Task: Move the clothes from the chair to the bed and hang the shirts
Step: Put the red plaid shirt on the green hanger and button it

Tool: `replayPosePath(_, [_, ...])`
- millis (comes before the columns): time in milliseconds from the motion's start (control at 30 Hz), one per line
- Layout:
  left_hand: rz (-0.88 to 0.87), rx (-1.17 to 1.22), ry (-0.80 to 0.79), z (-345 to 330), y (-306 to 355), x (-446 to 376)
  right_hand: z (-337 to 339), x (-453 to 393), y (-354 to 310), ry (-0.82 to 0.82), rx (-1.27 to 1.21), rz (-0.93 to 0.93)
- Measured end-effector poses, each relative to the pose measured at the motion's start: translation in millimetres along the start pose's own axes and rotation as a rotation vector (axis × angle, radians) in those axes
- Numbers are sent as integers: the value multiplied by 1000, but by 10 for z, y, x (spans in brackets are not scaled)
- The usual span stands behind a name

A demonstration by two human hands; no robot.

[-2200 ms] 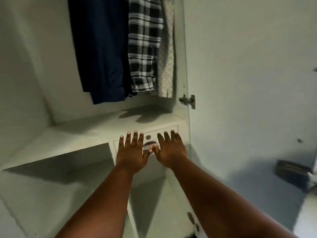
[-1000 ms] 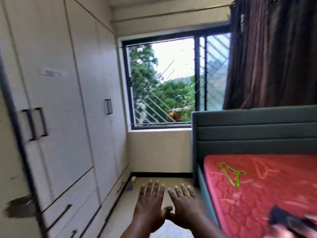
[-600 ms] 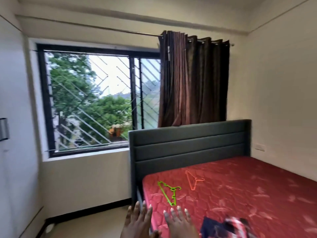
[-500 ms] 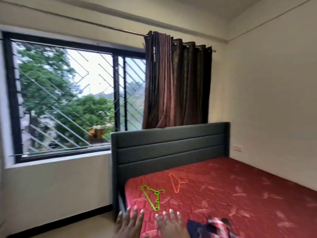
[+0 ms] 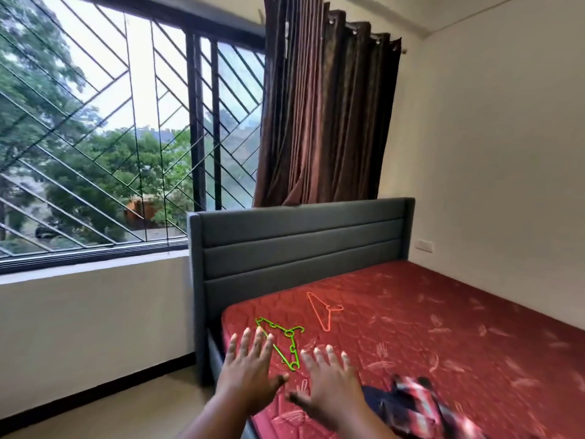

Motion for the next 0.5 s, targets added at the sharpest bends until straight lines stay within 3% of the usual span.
replayPosePath(100, [-23, -42, -144, -194, -218, -275, -146, -357, -88, -50, -39, -54])
replayPosePath(367, [-8, 22, -214, -920, -727, -1023, -757, -1572, -70, -142, -62, -68])
replayPosePath(500, [91, -5, -239, -1032, -1149, -1547, -810, -2247, -158, -188, -72, -8])
Point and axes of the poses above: each hand's wrist, its own x-axis away from the middle knuckle, its own z-axis out of the back of the hand, y = z × x, the point moved 8 cm from there along -x, towards the middle knuckle, and after that the axes turned 13 degrees about -z, right-handed, at the moved point
